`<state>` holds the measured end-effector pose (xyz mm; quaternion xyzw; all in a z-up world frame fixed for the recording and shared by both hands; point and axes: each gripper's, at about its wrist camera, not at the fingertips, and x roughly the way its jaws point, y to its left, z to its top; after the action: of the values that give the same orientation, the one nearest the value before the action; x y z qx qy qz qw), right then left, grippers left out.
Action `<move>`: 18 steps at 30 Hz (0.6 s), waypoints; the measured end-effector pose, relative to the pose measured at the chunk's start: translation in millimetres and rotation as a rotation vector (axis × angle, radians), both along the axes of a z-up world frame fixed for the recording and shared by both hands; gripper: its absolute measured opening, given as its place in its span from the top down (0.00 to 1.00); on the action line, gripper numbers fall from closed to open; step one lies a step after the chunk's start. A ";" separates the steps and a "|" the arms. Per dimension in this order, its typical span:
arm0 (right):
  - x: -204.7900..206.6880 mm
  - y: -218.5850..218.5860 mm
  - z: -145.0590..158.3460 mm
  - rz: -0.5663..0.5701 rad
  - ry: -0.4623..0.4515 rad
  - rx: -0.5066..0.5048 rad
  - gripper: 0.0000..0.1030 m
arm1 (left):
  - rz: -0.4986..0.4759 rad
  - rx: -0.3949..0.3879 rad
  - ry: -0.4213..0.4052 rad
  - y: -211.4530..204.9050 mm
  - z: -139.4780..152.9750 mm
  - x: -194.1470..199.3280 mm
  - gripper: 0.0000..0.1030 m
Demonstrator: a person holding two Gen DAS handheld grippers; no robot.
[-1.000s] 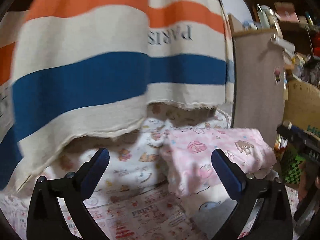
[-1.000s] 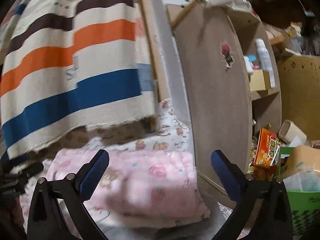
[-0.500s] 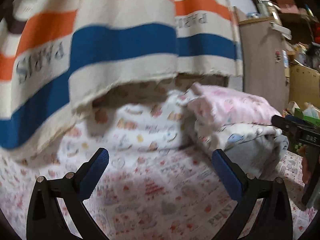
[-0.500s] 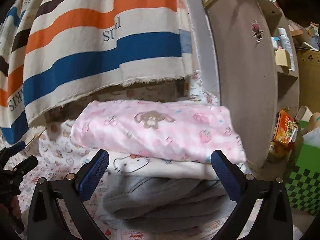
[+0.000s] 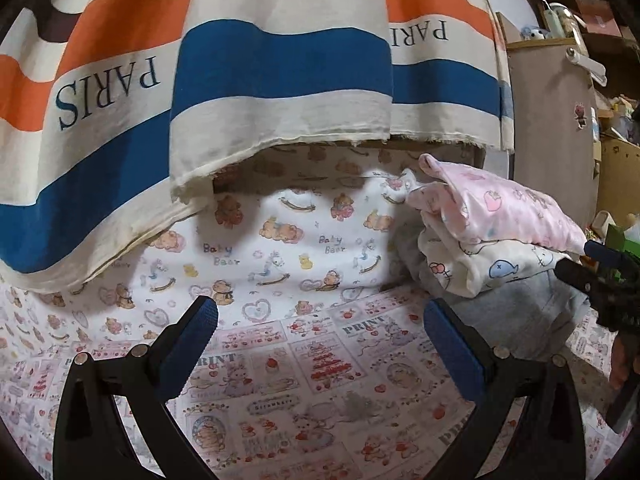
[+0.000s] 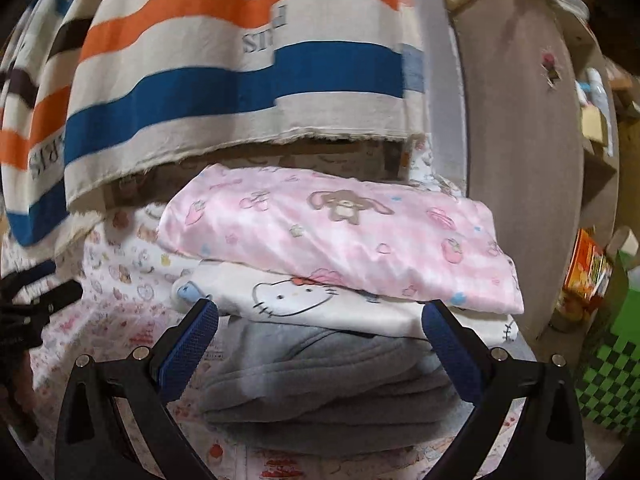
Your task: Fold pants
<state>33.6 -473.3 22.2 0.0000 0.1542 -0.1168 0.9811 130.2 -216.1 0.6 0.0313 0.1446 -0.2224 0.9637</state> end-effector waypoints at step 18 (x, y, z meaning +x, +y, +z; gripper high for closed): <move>-1.7 -3.3 0.8 -0.037 0.000 0.009 0.00 | -0.010 0.014 -0.007 -1.8 0.6 -5.4 0.01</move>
<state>31.9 -476.6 23.0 0.0074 0.1548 -0.1344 0.9787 124.8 -217.8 1.2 0.0394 0.1427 -0.2260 0.9628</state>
